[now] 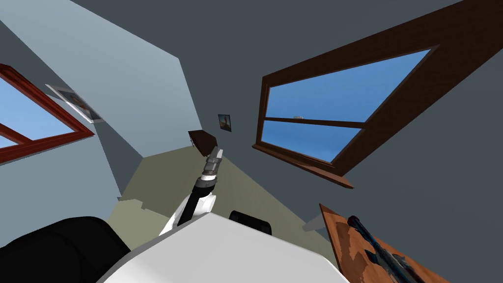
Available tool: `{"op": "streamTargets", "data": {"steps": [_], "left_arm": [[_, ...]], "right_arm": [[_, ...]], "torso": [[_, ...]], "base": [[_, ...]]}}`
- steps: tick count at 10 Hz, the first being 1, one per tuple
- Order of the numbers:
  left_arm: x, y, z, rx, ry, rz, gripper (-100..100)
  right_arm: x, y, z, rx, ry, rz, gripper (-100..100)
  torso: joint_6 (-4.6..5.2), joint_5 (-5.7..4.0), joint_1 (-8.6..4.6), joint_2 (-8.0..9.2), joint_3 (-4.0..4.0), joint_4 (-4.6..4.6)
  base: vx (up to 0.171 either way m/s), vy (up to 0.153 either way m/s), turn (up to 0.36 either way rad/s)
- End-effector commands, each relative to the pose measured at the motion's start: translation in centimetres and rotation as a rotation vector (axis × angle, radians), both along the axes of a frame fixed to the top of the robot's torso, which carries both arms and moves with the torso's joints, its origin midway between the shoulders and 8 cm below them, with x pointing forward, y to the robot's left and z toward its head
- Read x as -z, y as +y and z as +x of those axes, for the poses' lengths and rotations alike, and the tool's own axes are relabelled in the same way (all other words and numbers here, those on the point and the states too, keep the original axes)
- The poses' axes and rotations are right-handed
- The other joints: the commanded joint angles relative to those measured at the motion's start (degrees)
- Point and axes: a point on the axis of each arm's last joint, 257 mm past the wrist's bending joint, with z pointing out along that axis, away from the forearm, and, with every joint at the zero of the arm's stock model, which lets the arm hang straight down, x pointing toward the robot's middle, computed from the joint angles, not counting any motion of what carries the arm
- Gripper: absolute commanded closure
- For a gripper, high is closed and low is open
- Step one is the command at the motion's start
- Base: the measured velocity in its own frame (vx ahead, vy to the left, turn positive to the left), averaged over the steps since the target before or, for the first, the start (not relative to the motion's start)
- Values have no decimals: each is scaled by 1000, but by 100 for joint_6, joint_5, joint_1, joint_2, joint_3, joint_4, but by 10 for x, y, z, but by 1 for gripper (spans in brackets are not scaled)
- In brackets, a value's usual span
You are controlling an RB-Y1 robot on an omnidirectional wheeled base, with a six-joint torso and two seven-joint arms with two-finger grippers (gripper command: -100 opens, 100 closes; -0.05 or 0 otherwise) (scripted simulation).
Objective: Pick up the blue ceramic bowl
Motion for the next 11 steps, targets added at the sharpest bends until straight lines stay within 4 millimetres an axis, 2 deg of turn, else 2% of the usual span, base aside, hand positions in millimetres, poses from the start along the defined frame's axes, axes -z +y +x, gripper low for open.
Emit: {"op": "streamTargets", "data": {"steps": [1,2,3,4,6,7,8,9,11], "left_arm": [[0,0,0,0,0,0,0],[0,0,0,0,0,0,0],[0,0,0,0,0,0,0],[0,0,0,0,0,0,0],[0,0,0,0,0,0,0],[0,0,0,0,0,0,0],[0,0,0,0,0,0,0],[0,0,0,0,0,0,0],[0,0,0,0,0,0,0]], "right_arm": [[-1,2,-4,-31,8,-5,100],[-4,4,-22,9,-8,-5,100],[-5,4,-25,-16,5,-11,100],[-10,5,-45,25,-7,-14,100],[-10,5,-46,-1,2,-22,100],[-17,6,-68,47,-11,-29,100],[-17,6,-68,21,-3,-36,100],[-24,6,-90,65,-14,-47,100],[-25,6,-89,29,-3,-57,100]], "torso": [[0,0,0,0,0,0],[1,1,2,5,2,0],[1,6,5,1,0,-1],[1,6,7,0,-1,-1],[0,11,10,-5,-3,-2],[1,12,13,1,-1,-1],[2,17,16,-1,-2,-3],[0,18,18,-2,-3,-3],[0,23,22,-9,-7,-5]], "base": [[23,-5,-2],[43,-2,104],[45,-7,53],[54,-5,102],[39,-8,24],[45,-5,111],[41,-7,47],[56,-10,102],[41,-8,22]]}}
